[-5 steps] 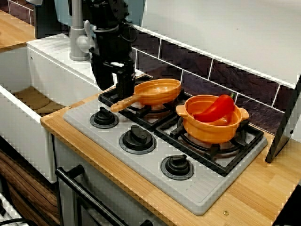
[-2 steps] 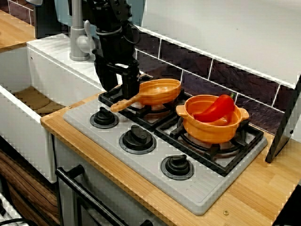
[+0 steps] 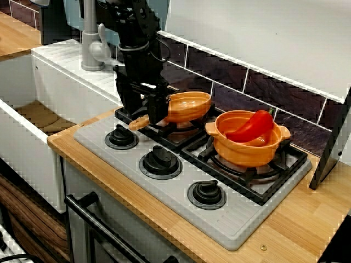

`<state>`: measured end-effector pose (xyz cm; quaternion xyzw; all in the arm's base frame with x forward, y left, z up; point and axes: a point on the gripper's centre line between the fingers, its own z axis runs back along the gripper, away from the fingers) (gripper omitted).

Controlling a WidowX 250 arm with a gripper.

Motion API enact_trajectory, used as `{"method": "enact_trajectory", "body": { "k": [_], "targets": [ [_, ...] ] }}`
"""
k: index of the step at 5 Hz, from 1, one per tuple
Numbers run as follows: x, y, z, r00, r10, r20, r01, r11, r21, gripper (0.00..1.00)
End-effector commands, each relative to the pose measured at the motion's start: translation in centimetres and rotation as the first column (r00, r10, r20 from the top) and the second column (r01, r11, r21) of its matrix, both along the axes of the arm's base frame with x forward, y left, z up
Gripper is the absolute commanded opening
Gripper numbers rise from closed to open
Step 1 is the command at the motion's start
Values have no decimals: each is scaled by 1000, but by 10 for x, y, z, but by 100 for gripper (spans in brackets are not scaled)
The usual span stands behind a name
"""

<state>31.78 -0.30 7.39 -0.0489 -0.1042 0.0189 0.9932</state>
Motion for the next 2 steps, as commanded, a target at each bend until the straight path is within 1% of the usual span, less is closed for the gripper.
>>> {"method": "enact_trajectory", "body": {
  "k": [1, 2],
  "targets": [
    [10, 0, -3, 999, 34, 5, -34, 999, 12, 100],
    [13, 1, -3, 999, 35, 2, -35, 999, 9, 100]
  ]
}}
